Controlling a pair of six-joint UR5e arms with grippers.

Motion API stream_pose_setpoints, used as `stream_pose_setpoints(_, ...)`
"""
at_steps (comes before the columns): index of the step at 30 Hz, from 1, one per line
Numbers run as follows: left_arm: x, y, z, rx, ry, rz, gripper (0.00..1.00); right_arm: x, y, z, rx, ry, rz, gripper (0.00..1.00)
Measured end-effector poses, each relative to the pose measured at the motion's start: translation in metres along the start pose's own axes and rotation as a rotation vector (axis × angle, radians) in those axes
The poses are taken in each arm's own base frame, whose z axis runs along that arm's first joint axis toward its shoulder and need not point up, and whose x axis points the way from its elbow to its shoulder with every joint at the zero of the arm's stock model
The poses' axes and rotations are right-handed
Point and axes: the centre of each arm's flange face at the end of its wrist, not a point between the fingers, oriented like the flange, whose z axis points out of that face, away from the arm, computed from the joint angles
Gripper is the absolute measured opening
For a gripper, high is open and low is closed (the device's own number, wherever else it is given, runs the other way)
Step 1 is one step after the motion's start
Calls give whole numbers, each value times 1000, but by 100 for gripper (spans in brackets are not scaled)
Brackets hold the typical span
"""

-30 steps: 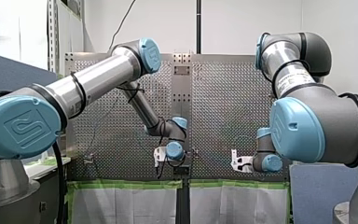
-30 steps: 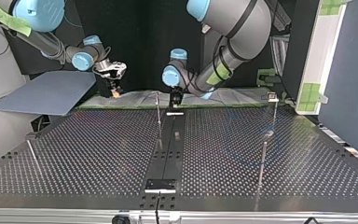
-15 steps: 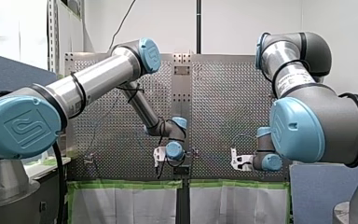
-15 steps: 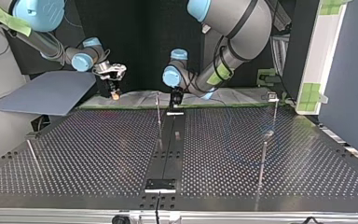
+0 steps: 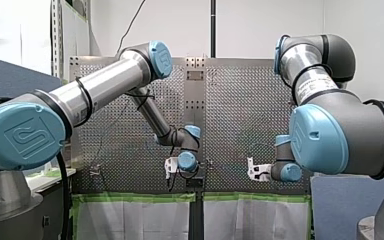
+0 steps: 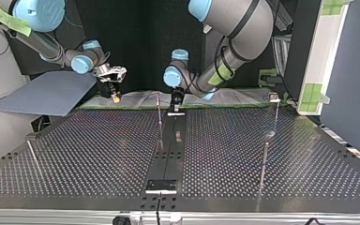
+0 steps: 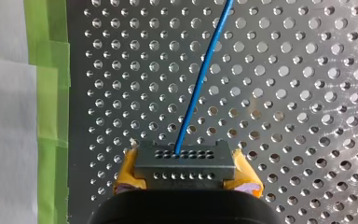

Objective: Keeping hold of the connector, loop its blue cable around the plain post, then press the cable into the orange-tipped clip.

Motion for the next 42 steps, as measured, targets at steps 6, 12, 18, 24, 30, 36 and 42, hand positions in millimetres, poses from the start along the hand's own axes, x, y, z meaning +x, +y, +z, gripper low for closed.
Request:
stream_pose_setpoints(6,0,0,0,0,0,0,100,1,1,1,-1,3,6,0)
stream_pose_setpoints(12,0,0,0,0,0,0,100,2,1,2,-1,6,8,0)
stream_pose_setpoints(18,0,0,0,0,0,0,100,2,1,2,-1,7,9,0)
stream_pose_setpoints(24,0,0,0,0,0,0,100,2,2,1,-2,6,10,0)
stream_pose_setpoints(30,0,0,0,0,0,0,100,1,1,1,-3,-1,14,0)
stream_pose_setpoints(36,0,0,0,0,0,0,100,0,0,1,-5,-6,15,0)
stream_pose_setpoints(42,0,0,0,0,0,0,100,-1,-1,-1,-15,-25,28,0)
